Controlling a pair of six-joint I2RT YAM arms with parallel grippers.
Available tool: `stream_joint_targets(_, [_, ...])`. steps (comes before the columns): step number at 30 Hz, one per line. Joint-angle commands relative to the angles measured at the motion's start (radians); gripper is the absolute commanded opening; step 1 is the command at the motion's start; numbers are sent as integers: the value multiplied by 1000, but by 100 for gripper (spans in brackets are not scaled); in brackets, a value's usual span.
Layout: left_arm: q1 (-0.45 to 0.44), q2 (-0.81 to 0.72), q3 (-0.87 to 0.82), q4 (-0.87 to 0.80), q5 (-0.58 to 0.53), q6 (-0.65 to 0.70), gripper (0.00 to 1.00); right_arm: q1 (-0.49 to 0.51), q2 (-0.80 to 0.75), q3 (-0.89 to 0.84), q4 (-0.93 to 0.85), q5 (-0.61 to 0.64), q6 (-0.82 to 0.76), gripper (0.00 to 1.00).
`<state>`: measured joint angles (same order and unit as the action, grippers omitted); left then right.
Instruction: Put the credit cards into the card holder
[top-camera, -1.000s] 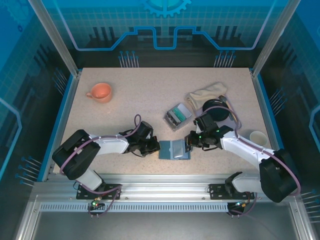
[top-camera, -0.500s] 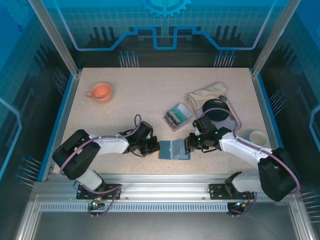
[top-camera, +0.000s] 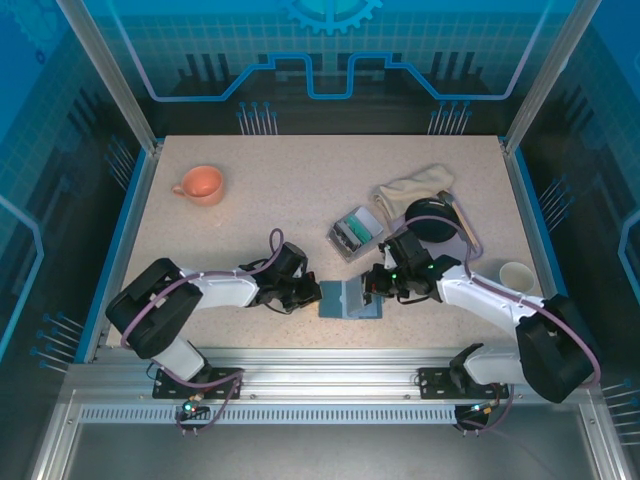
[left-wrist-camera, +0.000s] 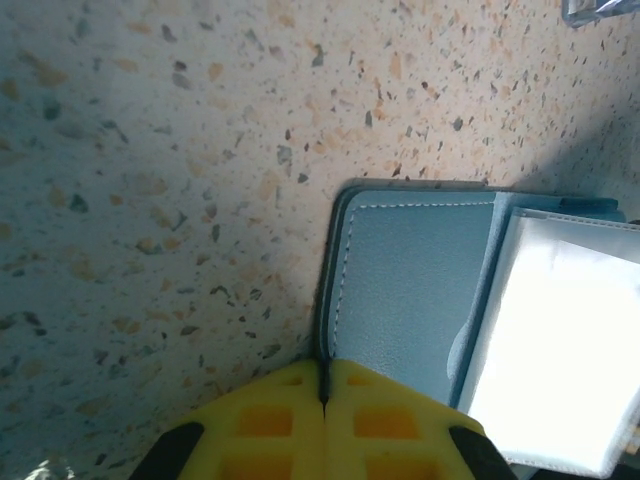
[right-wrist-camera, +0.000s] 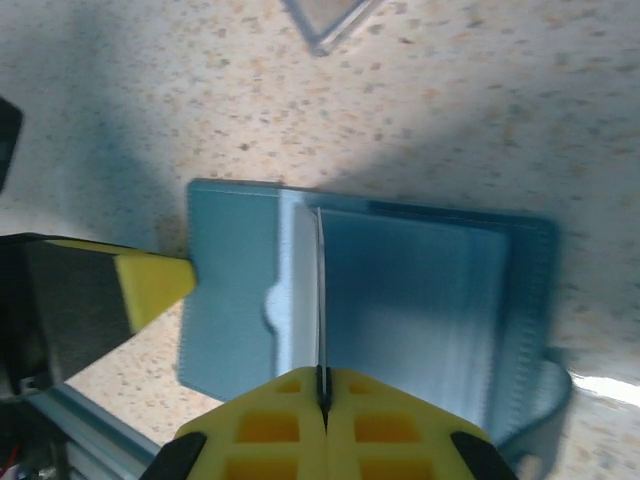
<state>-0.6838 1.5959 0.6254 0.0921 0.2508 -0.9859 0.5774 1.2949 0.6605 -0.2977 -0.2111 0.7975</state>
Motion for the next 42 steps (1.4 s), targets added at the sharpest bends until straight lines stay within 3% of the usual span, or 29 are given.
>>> stream_joint_targets(1, [-14, 36, 0, 24, -7, -34, 0, 36, 41, 36, 85, -67, 34, 0])
stream_joint_targets(10, [-31, 26, -11, 61, -37, -95, 0, 75, 154, 32, 97, 11, 50, 0])
stream_joint_targets(18, [-33, -60, -73, 74, -95, -103, 36, 70, 160, 27, 60, 45, 38, 0])
stream_joint_targets(23, [-34, -27, -15, 46, -47, -35, 47, 65, 155, 30, 65, 35, 38, 0])
stream_joint_targets(28, [-33, 33, 36, -9, -25, -11, 42, 57, 146, 38, 67, 20, 37, 0])
stream_joint_targets(34, [-33, 62, 52, -28, -23, -2, 20, 38, 83, 61, 7, 30, 14, 0])
stream_joint_targets(38, [-34, 71, 59, -34, -24, 4, 10, 13, -11, 72, -132, 139, -26, 0])
stream_joint_targets(42, [-34, 79, 48, -5, -24, -13, 9, -14, -85, 74, -252, 251, -74, 0])
